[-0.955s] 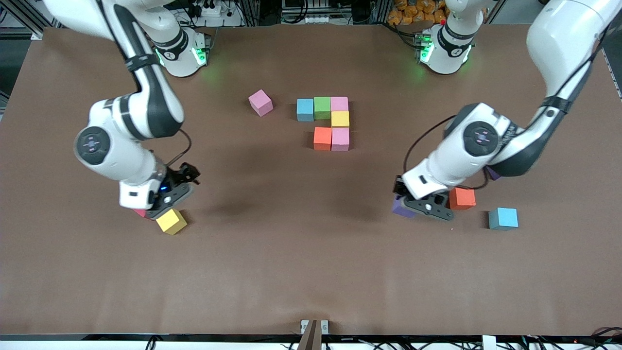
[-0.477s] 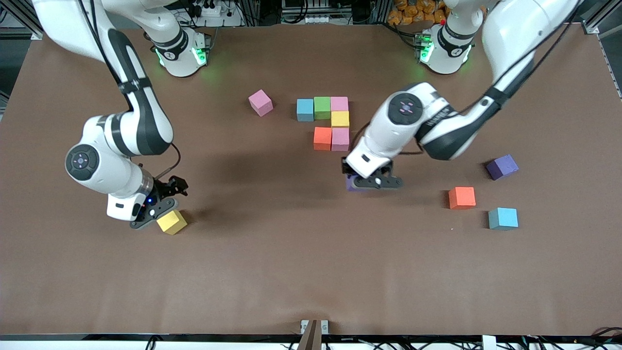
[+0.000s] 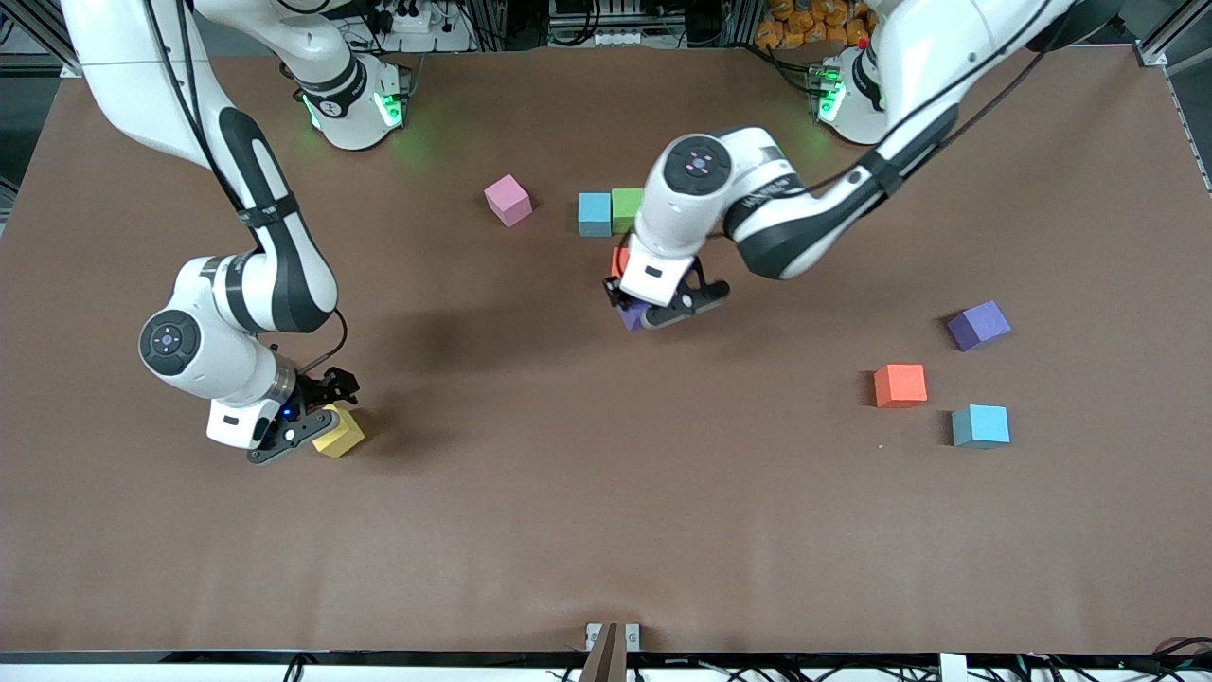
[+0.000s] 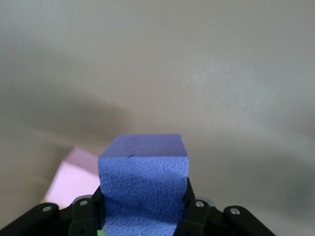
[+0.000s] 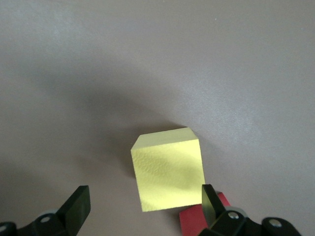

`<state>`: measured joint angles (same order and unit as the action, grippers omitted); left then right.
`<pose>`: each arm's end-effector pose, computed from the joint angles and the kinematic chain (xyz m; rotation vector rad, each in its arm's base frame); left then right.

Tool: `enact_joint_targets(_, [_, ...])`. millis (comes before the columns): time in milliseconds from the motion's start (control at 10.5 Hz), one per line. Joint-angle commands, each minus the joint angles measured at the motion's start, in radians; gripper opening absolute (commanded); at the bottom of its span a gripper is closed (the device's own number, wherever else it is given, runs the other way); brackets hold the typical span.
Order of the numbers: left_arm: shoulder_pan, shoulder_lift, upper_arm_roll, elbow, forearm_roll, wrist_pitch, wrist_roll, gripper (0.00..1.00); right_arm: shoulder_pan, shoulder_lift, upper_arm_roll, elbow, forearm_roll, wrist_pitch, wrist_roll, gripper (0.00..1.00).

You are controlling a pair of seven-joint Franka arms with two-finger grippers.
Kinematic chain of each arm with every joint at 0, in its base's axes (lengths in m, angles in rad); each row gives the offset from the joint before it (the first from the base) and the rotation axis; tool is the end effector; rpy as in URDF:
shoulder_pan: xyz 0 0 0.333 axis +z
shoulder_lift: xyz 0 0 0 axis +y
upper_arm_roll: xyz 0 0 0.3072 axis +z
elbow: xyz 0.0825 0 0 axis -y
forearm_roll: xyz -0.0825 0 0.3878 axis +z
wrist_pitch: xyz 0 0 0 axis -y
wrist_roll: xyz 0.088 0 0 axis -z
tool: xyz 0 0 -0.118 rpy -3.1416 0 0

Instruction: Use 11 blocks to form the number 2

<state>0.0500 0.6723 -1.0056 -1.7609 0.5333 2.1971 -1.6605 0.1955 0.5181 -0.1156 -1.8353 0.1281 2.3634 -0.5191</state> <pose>0.4513 -0.4809 0.3144 2.8892 0.7958 -0.1058 0.6440 0.0579 0.2290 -3.0059 -0.8058 -0.0344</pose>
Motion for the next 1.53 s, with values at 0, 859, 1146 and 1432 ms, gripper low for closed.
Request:
enact_joint_targets(0, [-0.070,-0.002,0.038,0.035,-0.055,-0.013,-0.201,0.59,-0.022,0.040,0.011,0.037,-0.008,0.019,-0.016,1.00])
enact_joint_targets(859, [-0.370,0.027,0.286,0.141,-0.251,-0.083,-0.676,0.59,-0.041,0.134,0.013,0.076,-0.025,0.083,-0.055,1.00])
enact_joint_targets(1146, [-0.372,0.032,0.291,0.155,-0.271,-0.083,-0.696,0.59,-0.041,0.138,0.014,0.076,-0.024,0.083,-0.050,1.00])
enact_joint_targets(1432, [-0.374,0.043,0.291,0.167,-0.280,-0.083,-0.722,0.59,-0.034,0.140,0.016,0.076,-0.024,0.083,-0.052,0.80])
